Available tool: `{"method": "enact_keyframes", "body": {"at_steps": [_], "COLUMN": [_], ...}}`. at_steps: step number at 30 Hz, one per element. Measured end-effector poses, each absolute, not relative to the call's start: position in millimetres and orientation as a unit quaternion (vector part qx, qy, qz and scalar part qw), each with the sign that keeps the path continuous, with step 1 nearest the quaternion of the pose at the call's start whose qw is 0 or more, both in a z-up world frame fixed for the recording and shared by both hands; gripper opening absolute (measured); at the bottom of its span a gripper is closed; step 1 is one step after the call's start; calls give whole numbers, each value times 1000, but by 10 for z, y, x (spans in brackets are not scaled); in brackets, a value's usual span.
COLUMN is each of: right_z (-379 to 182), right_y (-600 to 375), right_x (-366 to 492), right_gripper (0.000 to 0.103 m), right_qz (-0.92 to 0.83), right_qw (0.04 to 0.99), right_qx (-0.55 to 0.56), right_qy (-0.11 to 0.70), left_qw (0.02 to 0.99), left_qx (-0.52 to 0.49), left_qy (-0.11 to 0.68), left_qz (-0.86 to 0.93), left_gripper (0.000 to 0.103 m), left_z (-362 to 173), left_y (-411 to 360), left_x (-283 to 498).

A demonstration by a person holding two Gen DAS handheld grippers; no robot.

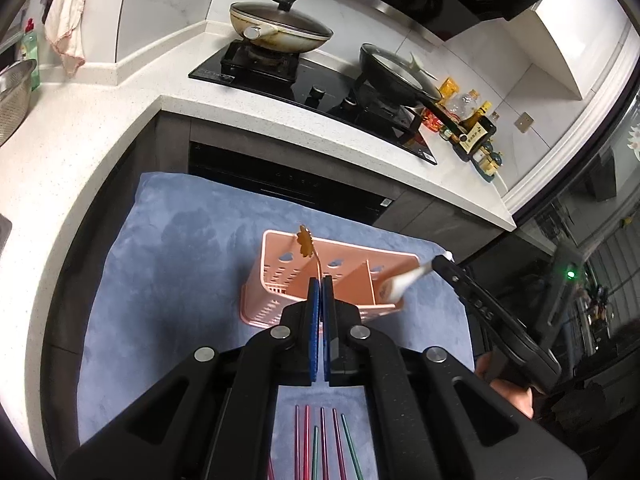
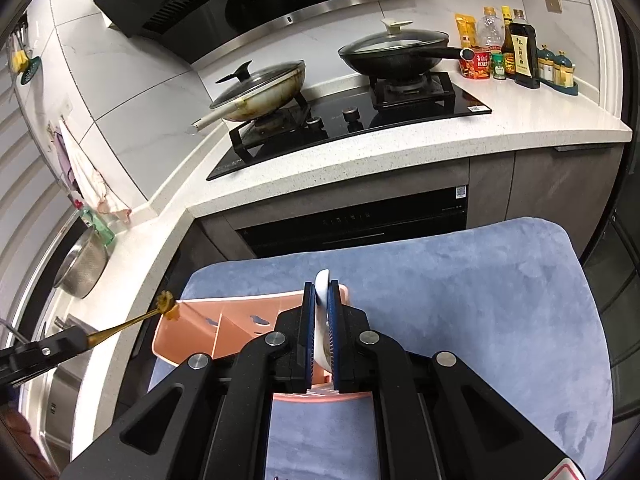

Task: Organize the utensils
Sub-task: 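Carry both spoons to the pink caddy and lower them into it, then open both tools to release the spoons and move back to the chopsticks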

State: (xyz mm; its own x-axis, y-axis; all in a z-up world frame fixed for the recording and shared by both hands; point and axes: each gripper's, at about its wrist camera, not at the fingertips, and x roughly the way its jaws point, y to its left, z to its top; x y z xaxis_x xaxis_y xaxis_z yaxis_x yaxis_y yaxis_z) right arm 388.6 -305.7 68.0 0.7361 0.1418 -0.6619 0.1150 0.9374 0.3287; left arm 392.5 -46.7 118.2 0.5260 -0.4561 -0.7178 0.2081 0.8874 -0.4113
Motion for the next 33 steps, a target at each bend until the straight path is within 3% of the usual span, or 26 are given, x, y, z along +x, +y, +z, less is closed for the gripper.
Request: {"method": "enact_keyframes", "body": {"at_steps": [11, 15, 22, 29, 33], "right_z": [590, 621, 720, 828, 852], "right_y": [-3028, -3050, -3083, -3039, -2975], "right_x": [3917, 3882, 3757, 3425, 3027], "right_gripper": [7, 12, 17, 18, 31], "right_qz": [4, 3, 1, 4, 2], "right_qw": [912, 916, 921, 924, 928], "right_qx": [170, 173, 171, 160, 147], "right_qy": [374, 362, 351, 346, 343], "left_qw": [854, 857, 863, 876, 892], "left_qx": [-134, -138, -147, -133, -110], "left_qy": [476, 472, 467, 451, 429], "left_qz": [-164, -152, -128, -111, -93], "left_gripper": [1, 4, 32, 33, 43], "left_z": [951, 932, 934, 1020, 1062], "left_y": [-515, -475, -369, -278, -215], "left_x": [4023, 4032, 4000, 3772, 3496]}}
